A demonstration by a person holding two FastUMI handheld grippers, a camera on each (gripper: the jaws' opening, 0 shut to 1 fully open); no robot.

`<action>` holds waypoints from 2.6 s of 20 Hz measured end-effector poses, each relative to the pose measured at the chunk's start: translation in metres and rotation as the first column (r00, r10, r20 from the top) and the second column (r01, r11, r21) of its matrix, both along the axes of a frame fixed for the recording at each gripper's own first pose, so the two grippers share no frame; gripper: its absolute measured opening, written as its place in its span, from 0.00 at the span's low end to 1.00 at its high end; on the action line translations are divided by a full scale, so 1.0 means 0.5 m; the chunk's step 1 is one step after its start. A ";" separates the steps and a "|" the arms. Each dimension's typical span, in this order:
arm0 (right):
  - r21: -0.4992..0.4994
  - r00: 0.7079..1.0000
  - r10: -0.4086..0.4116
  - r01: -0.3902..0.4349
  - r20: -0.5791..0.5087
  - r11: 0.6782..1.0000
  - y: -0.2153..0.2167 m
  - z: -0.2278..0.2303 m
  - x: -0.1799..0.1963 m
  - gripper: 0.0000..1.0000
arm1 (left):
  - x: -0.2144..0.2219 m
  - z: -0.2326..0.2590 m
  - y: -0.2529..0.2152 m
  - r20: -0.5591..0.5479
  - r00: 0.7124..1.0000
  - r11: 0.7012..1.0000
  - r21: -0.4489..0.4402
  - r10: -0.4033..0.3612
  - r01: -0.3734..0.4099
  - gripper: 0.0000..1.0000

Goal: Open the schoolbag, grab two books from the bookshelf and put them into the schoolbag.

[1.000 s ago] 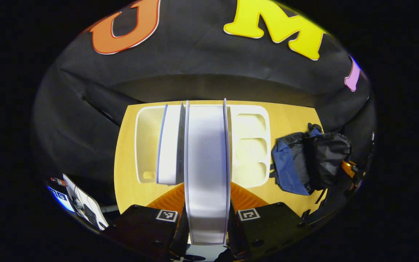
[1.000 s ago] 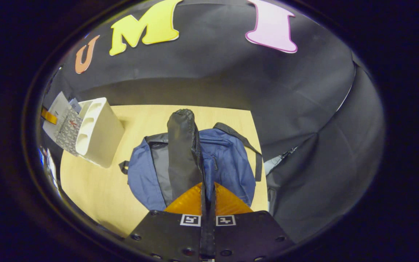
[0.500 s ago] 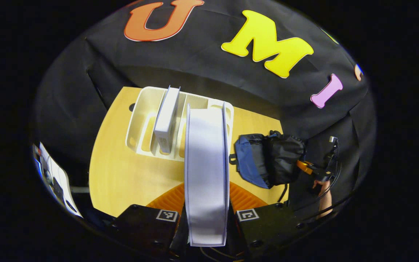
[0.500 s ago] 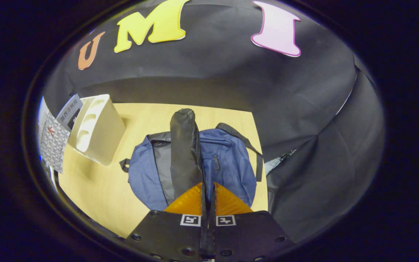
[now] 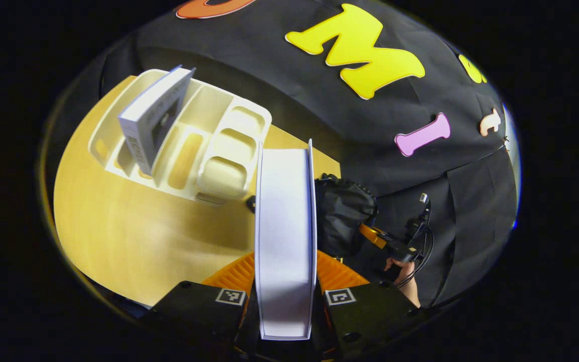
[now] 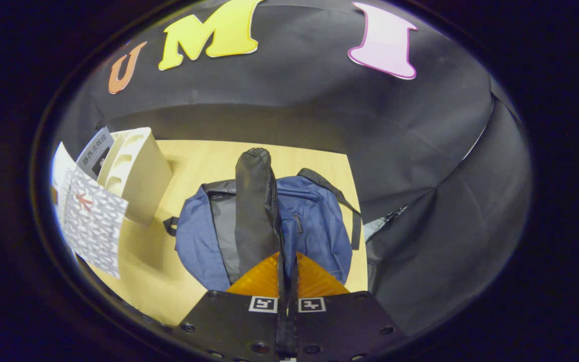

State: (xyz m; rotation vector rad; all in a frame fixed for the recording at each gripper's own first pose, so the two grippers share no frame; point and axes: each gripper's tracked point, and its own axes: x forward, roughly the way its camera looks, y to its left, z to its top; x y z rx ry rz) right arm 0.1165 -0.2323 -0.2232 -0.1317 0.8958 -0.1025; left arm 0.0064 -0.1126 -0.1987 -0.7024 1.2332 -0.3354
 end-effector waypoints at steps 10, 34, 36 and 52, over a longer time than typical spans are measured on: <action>0.039 1.000 -0.028 0.029 -0.012 0.999 -0.014 0.007 -0.001 0.03 | 0.056 -0.201 -0.226 -0.044 0.995 0.981 -0.168 0.090 -0.096 0.43; 0.091 0.983 0.177 -0.181 0.050 0.979 0.188 0.100 -0.023 0.00 | 0.136 -0.362 -0.324 0.038 0.970 0.929 -0.300 0.241 -0.219 0.44; 0.092 0.983 0.177 -0.181 0.048 0.979 0.194 0.100 -0.025 0.00 | 0.137 -0.369 -0.321 -0.061 0.934 0.852 -0.390 0.353 -0.348 0.44; 0.069 0.985 0.167 -0.169 0.035 0.983 0.197 0.092 -0.030 0.00 | 0.063 -0.505 -0.384 -0.041 0.989 0.979 -0.140 0.142 -0.146 0.72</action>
